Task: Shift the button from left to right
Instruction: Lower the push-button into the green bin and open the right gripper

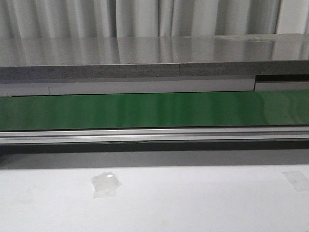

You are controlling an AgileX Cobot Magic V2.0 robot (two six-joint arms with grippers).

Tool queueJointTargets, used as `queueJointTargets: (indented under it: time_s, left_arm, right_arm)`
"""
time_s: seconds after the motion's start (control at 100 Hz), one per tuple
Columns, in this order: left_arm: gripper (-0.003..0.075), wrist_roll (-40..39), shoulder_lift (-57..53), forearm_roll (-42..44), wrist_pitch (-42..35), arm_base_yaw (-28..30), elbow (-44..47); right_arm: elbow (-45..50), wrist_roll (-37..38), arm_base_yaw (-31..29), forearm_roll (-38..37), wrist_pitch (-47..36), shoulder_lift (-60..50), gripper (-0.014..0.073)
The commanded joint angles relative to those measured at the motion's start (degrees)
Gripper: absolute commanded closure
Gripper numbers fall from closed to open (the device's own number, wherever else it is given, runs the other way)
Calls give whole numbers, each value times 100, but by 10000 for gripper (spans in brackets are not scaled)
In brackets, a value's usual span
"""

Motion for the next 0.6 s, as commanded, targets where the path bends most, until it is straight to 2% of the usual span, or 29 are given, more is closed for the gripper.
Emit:
queueJointTargets:
  time_s: [0.0, 0.59]
  left_arm:
    - [740, -5, 31, -55, -460, -41, -168]
    - [740, -5, 31, -55, -460, -41, -168]
  right_arm:
    - [-195, -40, -42, -19, -218, -124, 430]
    - [-195, -40, -54, -301, -160, 370, 428]
